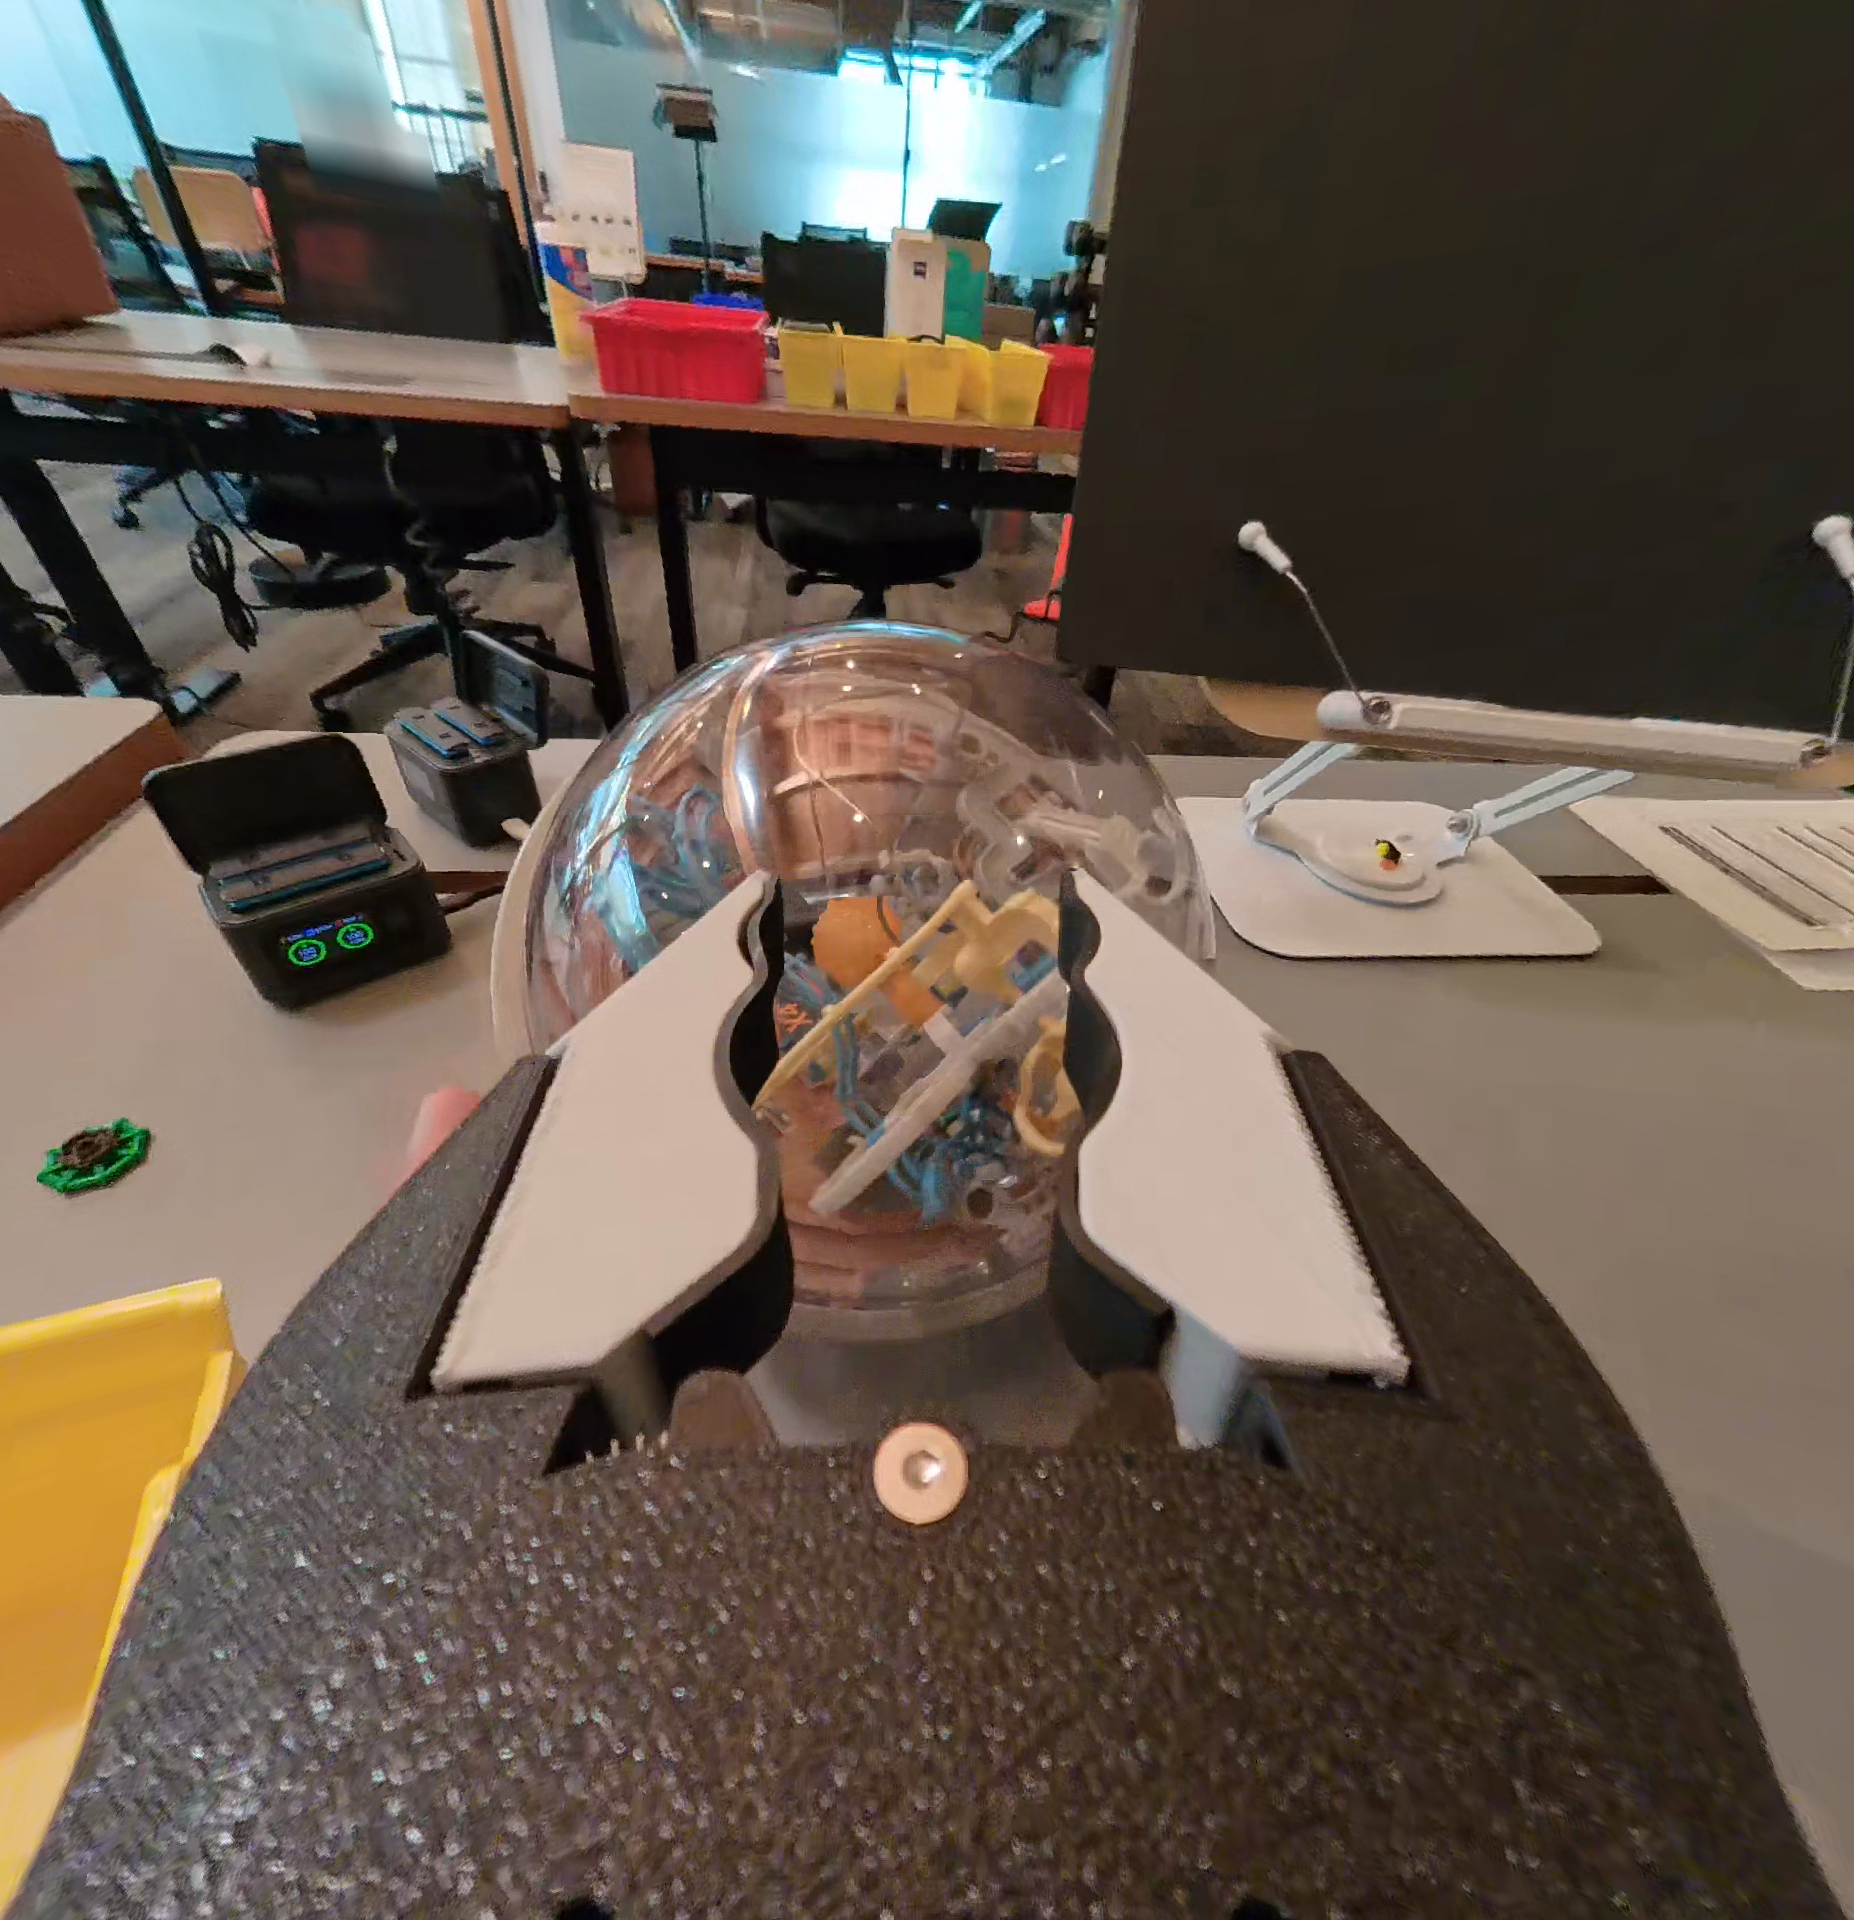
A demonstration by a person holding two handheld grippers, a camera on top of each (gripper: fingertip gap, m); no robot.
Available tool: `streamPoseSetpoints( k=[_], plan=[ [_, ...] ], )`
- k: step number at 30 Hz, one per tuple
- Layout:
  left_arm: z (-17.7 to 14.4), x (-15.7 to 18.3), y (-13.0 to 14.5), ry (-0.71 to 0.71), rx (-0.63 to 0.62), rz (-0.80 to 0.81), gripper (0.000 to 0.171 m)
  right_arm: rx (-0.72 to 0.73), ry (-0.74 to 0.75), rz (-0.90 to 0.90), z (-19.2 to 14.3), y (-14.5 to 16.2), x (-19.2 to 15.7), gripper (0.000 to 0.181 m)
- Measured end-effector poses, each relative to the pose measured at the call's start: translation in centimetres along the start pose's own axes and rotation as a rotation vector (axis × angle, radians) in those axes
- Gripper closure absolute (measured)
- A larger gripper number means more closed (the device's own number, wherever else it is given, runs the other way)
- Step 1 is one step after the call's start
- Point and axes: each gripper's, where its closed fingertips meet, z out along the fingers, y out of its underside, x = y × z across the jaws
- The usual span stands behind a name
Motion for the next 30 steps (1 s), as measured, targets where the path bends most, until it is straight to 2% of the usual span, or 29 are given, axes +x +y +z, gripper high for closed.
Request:
streamPoseSetpoints(
  k=[4,7,10,13,14,16,19,21,23,27,30],
  plan=[
    [-0.3,-0.5,0.3,-0.054,-0.001,0.027,0.119,-0.023,0.021,-0.046,-1.0,1.6,0.6,0.170],
    [-0.8,0.4,0.6,-0.033,-0.024,0.040,0.119,-0.023,0.027,-0.068,-1.4,2.2,1.0,0.170],
    [-1.4,3.4,1.5,0.082,-0.096,0.099,0.119,-0.010,0.033,-0.068,-1.9,2.3,1.4,0.170],
    [-2.8,8.1,3.2,0.264,-0.242,0.121,0.119,-0.034,0.015,-0.084,-2.1,2.4,1.1,0.170],
    [-3.5,9.5,3.3,0.321,-0.258,0.117,0.119,-0.028,0.013,-0.093,-2.3,2.1,1.0,0.170],
    [-4.5,10.7,1.5,0.347,-0.198,0.112,0.118,-0.012,0.019,-0.111,-2.9,1.3,0.9,0.170],
    [-5.2,9.4,-2.6,0.284,-0.059,0.090,0.119,0.020,0.029,-0.128,-3.7,-0.4,0.8,0.170],
    [-5.1,7.5,-4.3,0.190,-0.004,0.108,0.119,0.043,0.036,-0.137,-4.5,-1.4,0.6,0.170],
    [-4.4,5.6,-3.9,0.087,-0.044,0.142,0.118,0.064,0.042,-0.147,-5.1,-2.4,0.4,0.170],
    [-3.5,1.5,-0.4,-0.142,-0.179,0.134,0.118,0.098,0.055,-0.184,-6.4,-3.9,-0.3,0.170],
    [-4.2,2.3,0.6,-0.060,-0.167,0.017,0.118,0.120,0.069,-0.215,-7.1,-4.8,-0.8,0.170]
  ],
)
